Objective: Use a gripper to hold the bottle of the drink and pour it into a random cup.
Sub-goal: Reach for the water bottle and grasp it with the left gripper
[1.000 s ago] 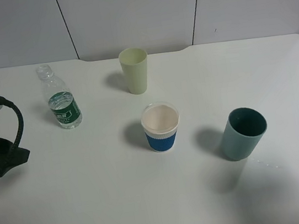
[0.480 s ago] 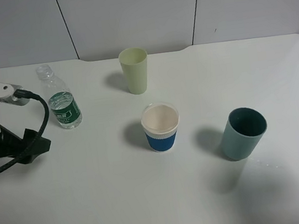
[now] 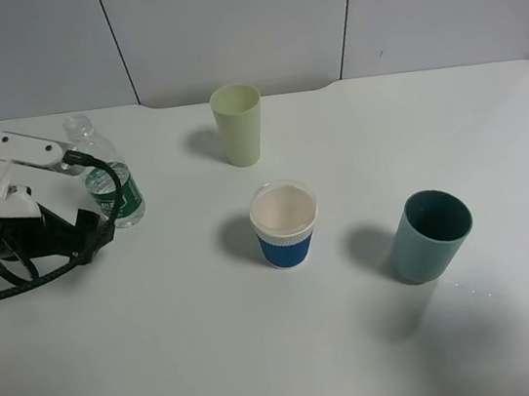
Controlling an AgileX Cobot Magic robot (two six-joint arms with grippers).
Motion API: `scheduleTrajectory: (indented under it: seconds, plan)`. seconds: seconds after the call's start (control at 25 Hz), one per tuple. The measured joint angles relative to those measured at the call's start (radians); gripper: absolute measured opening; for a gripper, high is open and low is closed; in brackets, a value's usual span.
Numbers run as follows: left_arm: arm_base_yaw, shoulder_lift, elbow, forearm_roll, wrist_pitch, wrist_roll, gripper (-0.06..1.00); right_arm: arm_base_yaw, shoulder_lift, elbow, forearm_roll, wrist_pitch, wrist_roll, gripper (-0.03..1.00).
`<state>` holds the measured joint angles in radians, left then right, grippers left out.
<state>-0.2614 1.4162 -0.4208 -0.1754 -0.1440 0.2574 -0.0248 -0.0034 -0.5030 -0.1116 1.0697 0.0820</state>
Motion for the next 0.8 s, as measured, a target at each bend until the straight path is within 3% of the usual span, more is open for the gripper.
scheduleTrajectory:
  seconds: [0.28, 0.6, 0.8]
  plan:
    - [0.0, 0.048, 0.0, 0.138, -0.167, -0.169, 1.0, 0.0, 0.0, 0.0, 0.0, 0.0, 0.0, 0.63]
    - [0.0, 0.099, 0.0, 0.32, -0.304, -0.275, 1.0, 0.0, 0.0, 0.0, 0.0, 0.0, 0.0, 0.63]
    - [0.0, 0.169, 0.0, 0.365, -0.398, -0.321, 1.0, 0.0, 0.0, 0.0, 0.0, 0.0, 0.0, 0.63]
